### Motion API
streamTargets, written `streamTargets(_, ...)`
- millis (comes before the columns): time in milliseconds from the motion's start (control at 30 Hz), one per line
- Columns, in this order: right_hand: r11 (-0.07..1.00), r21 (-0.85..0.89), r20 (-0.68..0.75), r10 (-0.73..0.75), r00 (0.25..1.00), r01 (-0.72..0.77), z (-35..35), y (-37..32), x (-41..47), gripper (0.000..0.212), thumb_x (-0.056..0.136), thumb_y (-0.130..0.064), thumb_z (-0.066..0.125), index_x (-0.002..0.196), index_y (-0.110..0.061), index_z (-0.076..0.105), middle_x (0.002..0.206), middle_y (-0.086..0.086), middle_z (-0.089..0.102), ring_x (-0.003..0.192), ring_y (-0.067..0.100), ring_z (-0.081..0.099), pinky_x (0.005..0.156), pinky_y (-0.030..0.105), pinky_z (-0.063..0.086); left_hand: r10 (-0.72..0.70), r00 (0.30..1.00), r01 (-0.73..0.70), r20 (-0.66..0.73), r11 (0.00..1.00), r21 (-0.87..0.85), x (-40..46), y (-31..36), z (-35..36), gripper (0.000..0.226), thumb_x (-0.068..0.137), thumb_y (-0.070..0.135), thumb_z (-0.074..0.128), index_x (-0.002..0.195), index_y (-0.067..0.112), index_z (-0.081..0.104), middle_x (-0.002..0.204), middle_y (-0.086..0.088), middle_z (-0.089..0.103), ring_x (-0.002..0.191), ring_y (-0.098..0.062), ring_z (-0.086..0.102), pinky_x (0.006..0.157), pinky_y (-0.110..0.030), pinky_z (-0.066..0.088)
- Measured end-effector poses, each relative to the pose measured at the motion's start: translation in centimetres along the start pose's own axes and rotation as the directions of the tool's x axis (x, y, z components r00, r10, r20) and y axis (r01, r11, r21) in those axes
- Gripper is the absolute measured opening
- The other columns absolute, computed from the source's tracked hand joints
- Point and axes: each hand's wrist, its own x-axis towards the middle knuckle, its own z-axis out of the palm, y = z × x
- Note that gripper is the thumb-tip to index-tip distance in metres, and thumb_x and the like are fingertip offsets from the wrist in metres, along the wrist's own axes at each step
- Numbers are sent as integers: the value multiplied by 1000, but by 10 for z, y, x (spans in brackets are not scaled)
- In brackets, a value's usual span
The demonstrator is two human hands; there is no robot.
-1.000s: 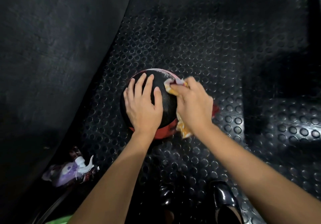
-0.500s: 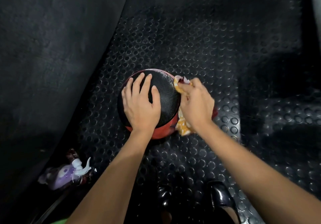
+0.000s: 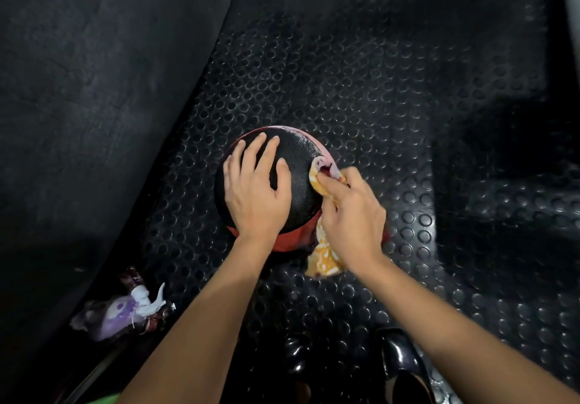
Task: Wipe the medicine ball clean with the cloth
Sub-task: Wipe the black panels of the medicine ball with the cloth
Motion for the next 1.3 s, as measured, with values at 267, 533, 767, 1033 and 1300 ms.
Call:
streamTargets(267, 998, 5, 32, 63, 997, -63, -3, -2, 18, 39, 88, -8, 52, 120, -27, 64, 92, -6, 43, 87, 19, 53, 68, 30, 40, 38, 999, -38, 0, 999, 15, -3, 2, 2, 41, 95, 33, 40, 128, 19, 60, 136, 1, 55, 132, -26, 42, 107, -51, 35)
streamTargets(533, 992, -23, 49, 128, 991, -127, 1, 4, 38, 38, 89, -9, 50, 118, -28, 65, 96, -3, 47, 89, 22, 55, 70, 32, 41, 36, 999, -36, -8, 999, 13, -6, 1, 2, 40, 94, 33, 42, 127, 20, 61, 135, 1, 56, 132, -24, 42, 109, -46, 33)
streamTargets(767, 997, -2, 39, 74, 997, -74, 2, 3, 33, 38, 90, -10, 49, 118, -31, 65, 94, -5, 47, 86, 20, 55, 65, 29, 37, 43, 999, -43, 6, 999, 11, -7, 0, 0, 40, 95, 32, 42, 127, 19, 60, 136, 1, 56, 132, -25, 41, 109, -46, 34)
streamTargets(1033, 998, -7, 52, -55, 997, 56, -5, -8, 15, 39, 90, -10, 50, 119, -32, 64, 96, -6, 46, 86, 16, 50, 65, 31, 42, 73, 997, -73, 9, 997, 17, -4, -1, 0, 39, 94, 30, 42, 126, 19, 61, 135, 0, 56, 131, -25, 43, 107, -47, 36)
streamTargets(1300, 993, -41, 94, 111, 989, -107, -4, -1, 41, 39, 91, -11, 48, 120, -33, 63, 102, -2, 51, 92, 21, 55, 75, 34, 42, 83, 996, -83, 14, 996, 17, -6, 4, -1, 39, 94, 31, 42, 125, 18, 63, 133, 0, 58, 130, -27, 44, 105, -50, 37)
